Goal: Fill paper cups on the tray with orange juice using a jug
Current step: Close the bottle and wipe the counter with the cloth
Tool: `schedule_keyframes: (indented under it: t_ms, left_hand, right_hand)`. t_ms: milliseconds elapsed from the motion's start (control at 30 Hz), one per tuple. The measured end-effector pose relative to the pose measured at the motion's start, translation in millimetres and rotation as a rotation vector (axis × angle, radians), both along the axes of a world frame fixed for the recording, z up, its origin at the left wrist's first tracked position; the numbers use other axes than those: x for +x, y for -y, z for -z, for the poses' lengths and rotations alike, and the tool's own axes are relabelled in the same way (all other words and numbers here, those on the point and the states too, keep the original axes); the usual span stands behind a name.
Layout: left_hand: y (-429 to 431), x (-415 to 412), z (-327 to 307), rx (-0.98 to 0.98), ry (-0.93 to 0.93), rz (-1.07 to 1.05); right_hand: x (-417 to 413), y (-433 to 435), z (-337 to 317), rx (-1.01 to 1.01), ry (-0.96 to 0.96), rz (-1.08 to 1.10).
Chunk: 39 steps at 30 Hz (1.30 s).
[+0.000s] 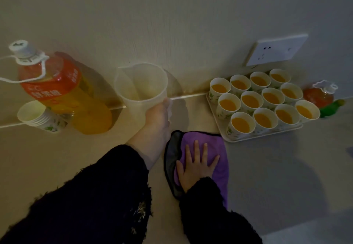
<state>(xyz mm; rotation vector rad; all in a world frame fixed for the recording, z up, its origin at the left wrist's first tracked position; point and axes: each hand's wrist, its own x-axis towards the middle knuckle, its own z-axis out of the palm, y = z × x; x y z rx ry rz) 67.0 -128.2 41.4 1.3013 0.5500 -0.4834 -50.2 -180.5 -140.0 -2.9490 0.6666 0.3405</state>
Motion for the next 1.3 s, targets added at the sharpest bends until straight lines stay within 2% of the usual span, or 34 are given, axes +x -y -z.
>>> schedule_keyframes:
  t_ms: [167,433,733,867,1100,1300]
  left_hand:
    - [-18,-8,2,0.013,-0.061,0.046]
    - [-121,-9,14,0.088,-0.236,0.095]
    - [-211,6,-5,0.064,-0.216,0.098]
    - [-238,13,-8,0.053,-0.220,0.114]
    - [-254,28,-13,-0.001,-0.198,0.083]
    - [-251,34,-31,-0.046,-0.107,0.003]
  right_hand:
    - [3,-3,-5,0.017,-0.006,0.038]
    - [-3,-55,1,0.123,0.109,0.094]
    - [7,-175,0,0.167,0.128,-0.098]
    - [14,-208,-9,0.158,0.072,-0.228]
    - [26,-187,-6,0.086,0.006,-0.338]
    - [60,-178,0,0.086,0.060,-0.191]
